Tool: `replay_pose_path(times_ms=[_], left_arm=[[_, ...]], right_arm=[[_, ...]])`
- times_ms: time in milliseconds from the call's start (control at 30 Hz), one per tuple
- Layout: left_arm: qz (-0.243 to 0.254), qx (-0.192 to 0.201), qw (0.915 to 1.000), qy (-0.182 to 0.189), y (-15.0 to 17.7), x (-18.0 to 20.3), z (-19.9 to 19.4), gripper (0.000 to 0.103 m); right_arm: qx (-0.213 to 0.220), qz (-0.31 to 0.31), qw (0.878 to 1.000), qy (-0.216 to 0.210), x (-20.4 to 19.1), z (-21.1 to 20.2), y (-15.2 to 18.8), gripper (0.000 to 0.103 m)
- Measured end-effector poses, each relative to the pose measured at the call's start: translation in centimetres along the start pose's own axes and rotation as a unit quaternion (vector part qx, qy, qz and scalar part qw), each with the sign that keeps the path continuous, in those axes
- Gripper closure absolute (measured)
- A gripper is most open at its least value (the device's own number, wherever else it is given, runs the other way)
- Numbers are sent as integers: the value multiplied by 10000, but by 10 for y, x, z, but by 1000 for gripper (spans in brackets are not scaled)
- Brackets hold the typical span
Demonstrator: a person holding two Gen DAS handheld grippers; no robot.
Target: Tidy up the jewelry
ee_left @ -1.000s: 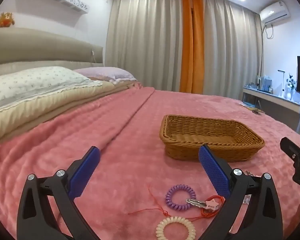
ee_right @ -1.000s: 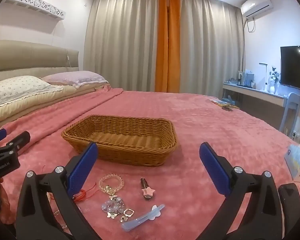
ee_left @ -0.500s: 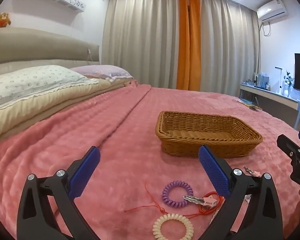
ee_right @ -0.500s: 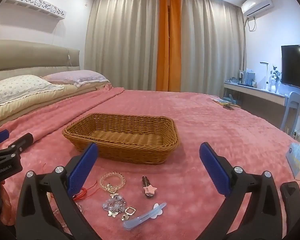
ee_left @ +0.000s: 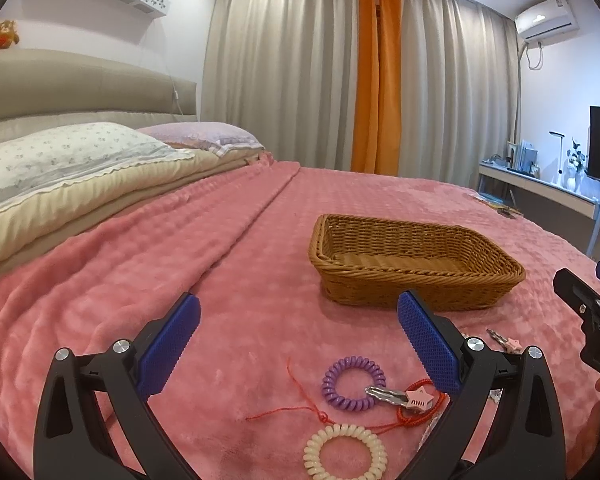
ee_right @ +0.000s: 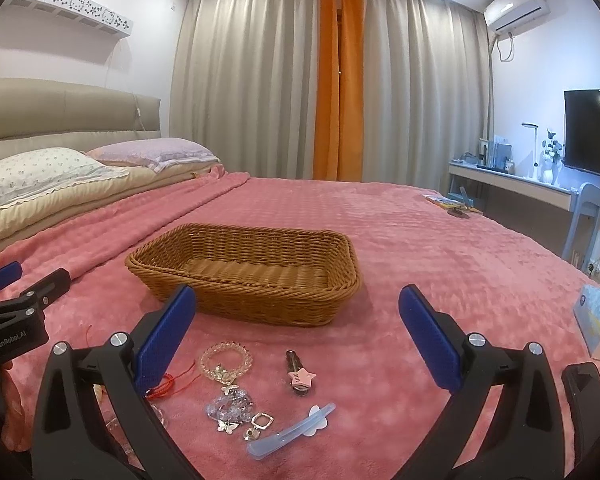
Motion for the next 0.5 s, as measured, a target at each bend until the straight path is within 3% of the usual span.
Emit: replay_pose_path(times_ms=[500], left_arm=[[-40,-91,9999,-31,1,8,-7,7]], right_arm=[[-26,26,10000,-20,1,1,-1,6]])
Point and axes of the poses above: each gripper's, at about its wrist camera, not at the fingertips, and z roughly the way its jaws point, x to its right, y to its underside, the point moved 2 cm from there along z, roughly the way its jaws point, and after that the axes turned 5 degrees about -x, right-handed, at the moved point
